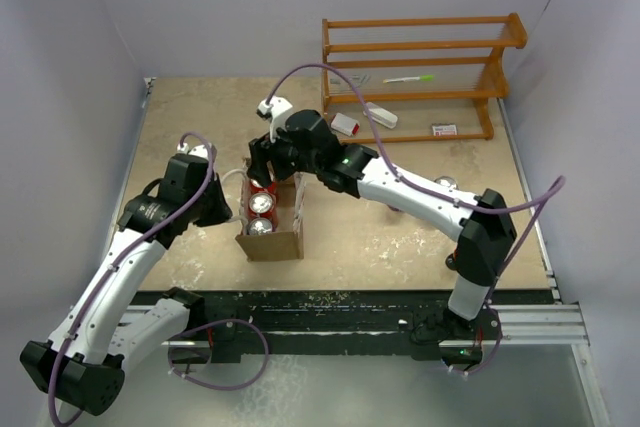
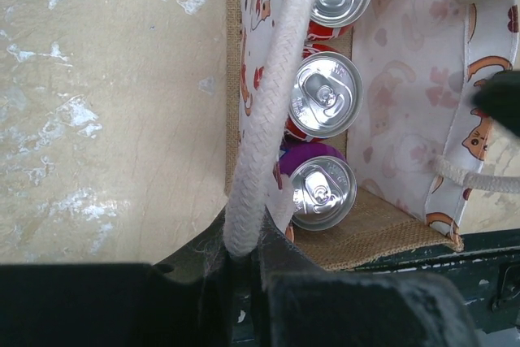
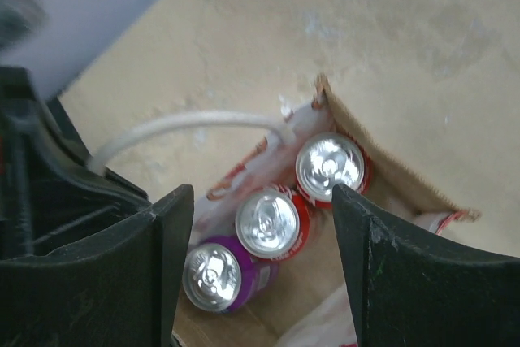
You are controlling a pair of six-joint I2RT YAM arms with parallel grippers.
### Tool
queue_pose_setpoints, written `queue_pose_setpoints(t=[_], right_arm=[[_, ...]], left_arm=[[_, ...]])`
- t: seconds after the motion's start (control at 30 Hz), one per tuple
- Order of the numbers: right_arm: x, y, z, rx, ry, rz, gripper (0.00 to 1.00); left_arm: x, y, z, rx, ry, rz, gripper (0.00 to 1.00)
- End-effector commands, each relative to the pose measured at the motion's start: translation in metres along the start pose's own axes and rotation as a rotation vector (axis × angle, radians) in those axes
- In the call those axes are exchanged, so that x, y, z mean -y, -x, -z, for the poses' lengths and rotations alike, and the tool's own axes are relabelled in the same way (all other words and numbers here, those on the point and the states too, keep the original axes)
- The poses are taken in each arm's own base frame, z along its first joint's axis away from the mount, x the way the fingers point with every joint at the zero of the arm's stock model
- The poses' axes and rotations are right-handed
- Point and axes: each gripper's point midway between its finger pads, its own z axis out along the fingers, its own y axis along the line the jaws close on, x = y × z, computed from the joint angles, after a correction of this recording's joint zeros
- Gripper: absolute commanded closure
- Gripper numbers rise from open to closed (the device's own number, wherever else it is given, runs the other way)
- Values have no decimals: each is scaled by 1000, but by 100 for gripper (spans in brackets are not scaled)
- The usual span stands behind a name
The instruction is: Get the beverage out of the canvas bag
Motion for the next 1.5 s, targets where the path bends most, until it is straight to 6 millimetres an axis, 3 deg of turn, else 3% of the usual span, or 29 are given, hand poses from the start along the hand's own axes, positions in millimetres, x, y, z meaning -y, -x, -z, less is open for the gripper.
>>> queue_pose_setpoints(t=[0.0, 0.13, 0.27, 0.6, 1.13, 1.47], right_arm=[[6, -31, 1, -147, -98, 12, 30], [17, -53, -8, -234, -178, -13, 28], [26, -62, -18, -264, -246, -47, 27], [46, -71, -45, -282, -364, -74, 21], [64, -87, -79, -312, -458, -76, 21], [69, -99, -86, -339, -481, -85, 22]], left_arm=[[2, 6, 3, 26, -1, 14, 100], [2, 6, 4, 26, 0, 15, 100], [2, 4, 3, 9, 3, 11, 100], [0, 2, 5, -17, 22, 4, 100], [-2, 0, 1, -7, 25, 21, 100], [-2, 0, -1, -12, 31, 21, 100]])
